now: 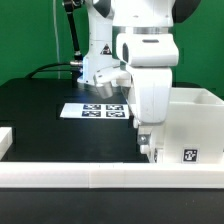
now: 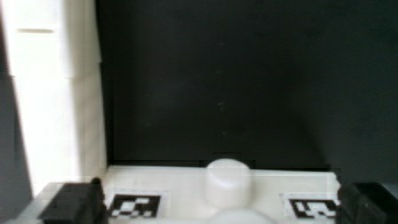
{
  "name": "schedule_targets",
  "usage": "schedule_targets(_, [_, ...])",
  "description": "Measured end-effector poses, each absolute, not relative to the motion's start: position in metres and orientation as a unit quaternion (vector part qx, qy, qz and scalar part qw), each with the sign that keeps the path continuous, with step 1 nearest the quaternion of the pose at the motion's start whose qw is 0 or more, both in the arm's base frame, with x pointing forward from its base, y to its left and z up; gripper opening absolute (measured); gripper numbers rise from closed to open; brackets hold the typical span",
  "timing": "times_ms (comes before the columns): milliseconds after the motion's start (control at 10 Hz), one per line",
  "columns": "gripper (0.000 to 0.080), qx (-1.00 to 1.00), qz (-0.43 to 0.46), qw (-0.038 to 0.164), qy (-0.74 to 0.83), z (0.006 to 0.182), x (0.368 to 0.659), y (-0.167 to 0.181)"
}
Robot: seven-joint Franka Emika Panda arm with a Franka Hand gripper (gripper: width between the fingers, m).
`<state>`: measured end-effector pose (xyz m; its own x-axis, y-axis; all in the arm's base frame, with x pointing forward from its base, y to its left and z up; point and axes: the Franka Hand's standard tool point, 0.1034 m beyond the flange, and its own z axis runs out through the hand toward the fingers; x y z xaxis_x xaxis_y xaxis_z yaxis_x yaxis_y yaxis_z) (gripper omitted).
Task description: Assemble drawer
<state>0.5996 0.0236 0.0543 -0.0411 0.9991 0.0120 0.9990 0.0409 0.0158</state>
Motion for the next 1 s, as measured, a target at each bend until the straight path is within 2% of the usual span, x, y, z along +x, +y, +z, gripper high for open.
schedule_targets(1000, [0.0649,0.695,-0.009,0.001,0.719,0.0568,0.6006,0.023])
